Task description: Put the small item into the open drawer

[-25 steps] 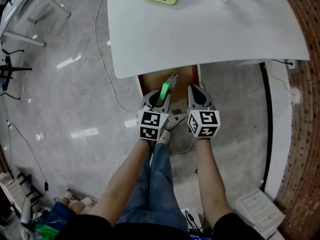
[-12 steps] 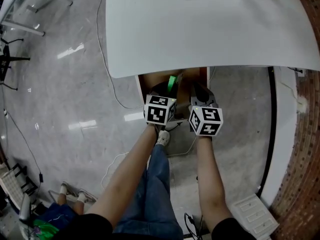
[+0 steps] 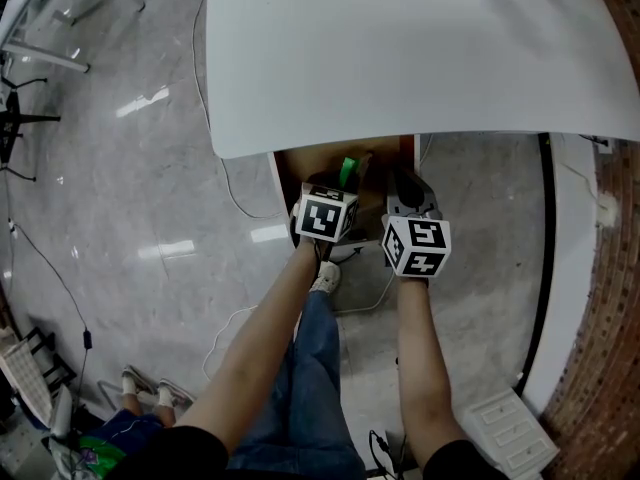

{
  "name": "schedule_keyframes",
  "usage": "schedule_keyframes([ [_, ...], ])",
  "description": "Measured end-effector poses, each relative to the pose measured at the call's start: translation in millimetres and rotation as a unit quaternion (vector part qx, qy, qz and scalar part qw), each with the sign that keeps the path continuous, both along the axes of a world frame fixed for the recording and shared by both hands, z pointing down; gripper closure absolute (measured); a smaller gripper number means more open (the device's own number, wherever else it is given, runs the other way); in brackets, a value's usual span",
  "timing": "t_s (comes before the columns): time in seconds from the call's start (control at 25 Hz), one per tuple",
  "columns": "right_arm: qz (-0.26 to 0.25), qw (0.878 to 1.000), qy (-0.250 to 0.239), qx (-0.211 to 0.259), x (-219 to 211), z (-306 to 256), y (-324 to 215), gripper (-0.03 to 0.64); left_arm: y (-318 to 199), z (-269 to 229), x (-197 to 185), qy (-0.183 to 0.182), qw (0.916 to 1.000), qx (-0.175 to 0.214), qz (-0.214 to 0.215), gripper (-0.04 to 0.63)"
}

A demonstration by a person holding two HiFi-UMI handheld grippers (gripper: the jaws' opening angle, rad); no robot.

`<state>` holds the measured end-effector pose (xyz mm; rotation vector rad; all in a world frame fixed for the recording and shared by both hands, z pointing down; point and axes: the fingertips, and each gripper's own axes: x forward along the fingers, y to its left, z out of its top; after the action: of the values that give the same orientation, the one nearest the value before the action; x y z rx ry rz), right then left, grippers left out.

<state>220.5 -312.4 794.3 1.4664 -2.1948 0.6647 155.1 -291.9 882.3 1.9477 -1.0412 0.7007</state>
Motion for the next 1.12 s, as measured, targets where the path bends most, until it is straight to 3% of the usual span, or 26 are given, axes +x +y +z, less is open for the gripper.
schedule_keyframes([
  [0.24, 0.004, 1.0, -0.001, -0.001, 2, -2, 1, 0.615, -5, 4, 1, -0.053, 0.998, 0.017, 0.031, 0.491],
  [0.36, 0.006, 1.0, -0.001, -0.002, 4, -3, 2, 0.615, -7, 5, -2, -0.081, 0.9962, 0.019, 0.027, 0.471],
  [0.52, 0.008, 1.0, -0.002, 0.0, 6, -6, 2, 0.615, -16, -4, -10, -0.109, 0.9925, 0.055, 0.007, 0.401],
  [0.72, 0.02, 1.0, -0.007, 0.002, 13, -10, 4, 0.615, -30, -24, -17, -0.102, 0.9894, 0.1, -0.025, 0.324],
  [1.0, 0.029, 0.999, -0.014, 0.005, 16, -13, 6, 0.615, -30, -41, -16, -0.091, 0.9877, 0.125, -0.026, 0.325],
  [1.12, 0.031, 0.999, -0.015, 0.009, 15, -24, 11, 0.615, -25, -62, -13, -0.078, 0.9866, 0.142, -0.019, 0.385],
])
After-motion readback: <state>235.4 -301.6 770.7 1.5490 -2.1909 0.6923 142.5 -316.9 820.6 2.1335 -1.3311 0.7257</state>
